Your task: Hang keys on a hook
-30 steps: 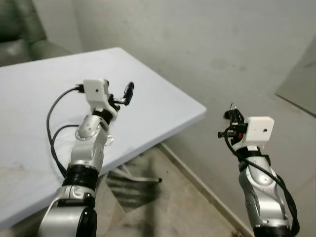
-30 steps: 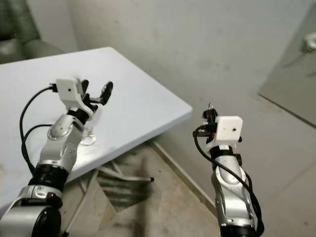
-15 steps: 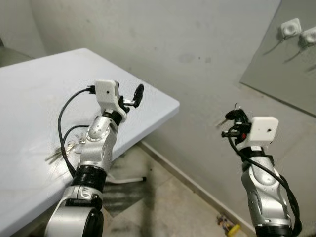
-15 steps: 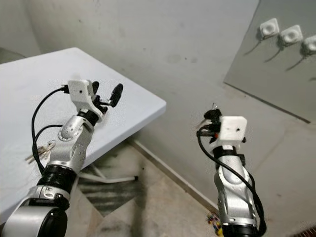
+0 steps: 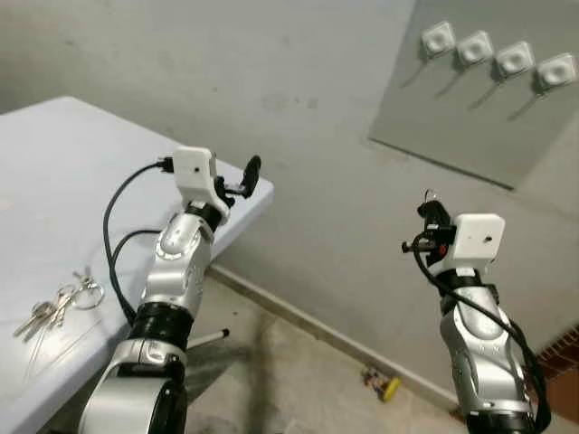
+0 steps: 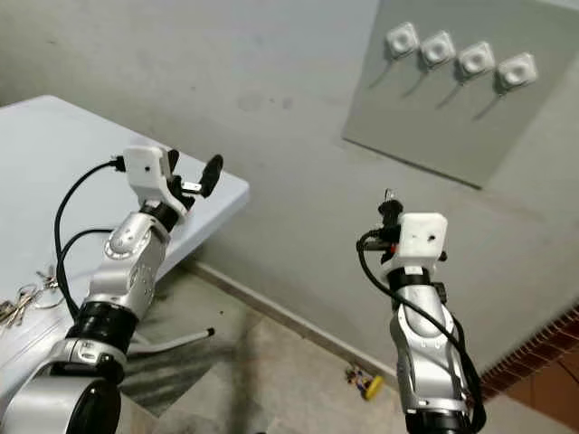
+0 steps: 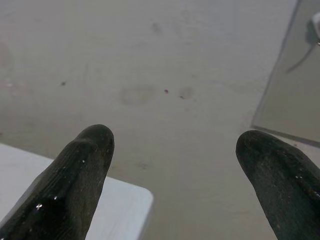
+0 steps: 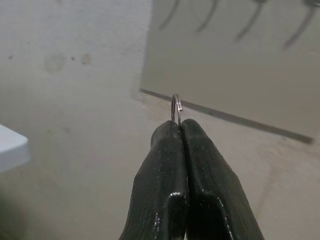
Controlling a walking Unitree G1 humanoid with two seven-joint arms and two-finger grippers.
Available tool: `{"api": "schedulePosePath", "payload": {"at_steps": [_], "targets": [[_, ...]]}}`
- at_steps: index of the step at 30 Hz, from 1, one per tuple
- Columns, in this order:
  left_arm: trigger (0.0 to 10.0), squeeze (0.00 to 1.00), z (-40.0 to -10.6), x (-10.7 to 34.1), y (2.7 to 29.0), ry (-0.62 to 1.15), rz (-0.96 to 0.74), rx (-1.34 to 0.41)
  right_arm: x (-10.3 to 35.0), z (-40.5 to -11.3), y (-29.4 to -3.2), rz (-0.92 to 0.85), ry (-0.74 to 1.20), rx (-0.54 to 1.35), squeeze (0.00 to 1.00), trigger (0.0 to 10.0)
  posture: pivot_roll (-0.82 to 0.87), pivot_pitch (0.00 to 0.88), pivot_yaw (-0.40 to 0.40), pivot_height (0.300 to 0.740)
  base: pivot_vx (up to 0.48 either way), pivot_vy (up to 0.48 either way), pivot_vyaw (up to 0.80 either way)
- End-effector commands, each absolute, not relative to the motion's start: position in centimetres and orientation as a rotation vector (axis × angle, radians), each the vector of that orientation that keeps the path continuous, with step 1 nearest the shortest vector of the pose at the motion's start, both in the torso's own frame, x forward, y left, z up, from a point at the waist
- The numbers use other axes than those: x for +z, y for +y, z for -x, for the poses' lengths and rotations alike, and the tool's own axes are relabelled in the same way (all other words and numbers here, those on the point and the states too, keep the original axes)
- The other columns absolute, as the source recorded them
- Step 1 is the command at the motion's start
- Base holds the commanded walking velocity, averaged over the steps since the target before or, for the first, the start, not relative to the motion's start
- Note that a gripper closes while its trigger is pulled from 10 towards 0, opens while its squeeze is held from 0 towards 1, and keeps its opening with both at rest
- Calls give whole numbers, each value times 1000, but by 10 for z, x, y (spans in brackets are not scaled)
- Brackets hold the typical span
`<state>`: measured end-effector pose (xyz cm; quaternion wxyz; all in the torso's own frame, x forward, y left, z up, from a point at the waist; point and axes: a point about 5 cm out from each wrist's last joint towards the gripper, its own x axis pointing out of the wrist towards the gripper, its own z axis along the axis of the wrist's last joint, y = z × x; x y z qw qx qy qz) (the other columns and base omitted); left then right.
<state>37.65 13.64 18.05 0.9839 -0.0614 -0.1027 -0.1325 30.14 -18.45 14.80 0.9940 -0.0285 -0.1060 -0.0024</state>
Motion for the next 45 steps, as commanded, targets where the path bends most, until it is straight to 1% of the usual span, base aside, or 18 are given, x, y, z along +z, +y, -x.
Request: {"api": "schedulePosePath", "payload": {"at_steps": [1, 16, 22, 24, 27, 30, 31, 33, 34, 35, 38, 39, 42, 45], "targets": [[10000, 0, -377, 185, 132, -222, 133, -275, 151, -301, -187, 63, -221, -19, 0, 10000, -51, 0, -45, 740, 0, 0, -725], [10000, 0, -377, 184, 130, -217, 131, -272, 151, -300, -189, 62, -213, -34, 0, 10000, -50, 18, -43, 740, 0, 0, -725], [10000, 0, -376, 185, 126, -217, 71, -277, 151, -300, -189, 58, -206, -33, 0, 10000, -50, 23, -43, 740, 0, 0, -721], [10000, 0, -375, 184, 122, -213, 85, -291, 151, -300, -188, 32, -209, -32, 0, 10000, -50, 23, -43, 740, 0, 0, -569], [10000, 0, -374, 183, 117, -202, 117, -312, 150, -300, -188, 37, -190, -71, 0, 10000, -51, 26, -43, 740, 0, 0, 0], [10000, 0, -374, 181, 114, -185, 136, -324, 144, -304, -190, -7, -108, -141, 0, 10000, -53, 27, -45, 740, 0, 0, 0], [10000, 0, -374, 181, 114, -185, 136, -324, 144, -304, -190, -7, -108, -141, 0, 10000, -53, 27, -45, 740, 0, 0, 0], [10000, 0, -372, 183, 112, -199, 153, -346, 139, -308, -193, 27, -26, -201, 0, 10000, -55, 29, -45, 740, 0, 0, 0], [10000, 0, -372, 183, 112, -200, 159, -352, 138, -308, -193, 13, -10, -196, 0, 10000, -55, 29, -45, 740, 0, 0, 0], [10000, 0, -372, 183, 112, -199, 150, -349, 136, -308, -193, -64, 12, -187, 0, 10000, -55, 29, -45, 740, 0, 0, 0], [10000, 0, -371, 183, 112, -198, 146, -349, 137, -308, -194, -71, 2, -195, 0, 10000, -58, 29, -44, 740, 0, 0, 0], [10000, 0, -372, 181, 112, -179, 147, -347, 141, -306, -192, -19, -48, -169, 0, 10000, -58, 29, -44, 740, 0, 0, 0], [10000, 0, -372, 180, 112, -165, 160, -350, 141, -304, -189, -59, -43, -136, 0, 10000, -58, 29, -44, 740, 0, 0, 0], [10000, 0, -372, 180, 111, -167, 167, -362, 143, -303, -189, -26, -56, -144, 0, 10000, -64, 25, -48, 740, 0, 0, 0]]}}
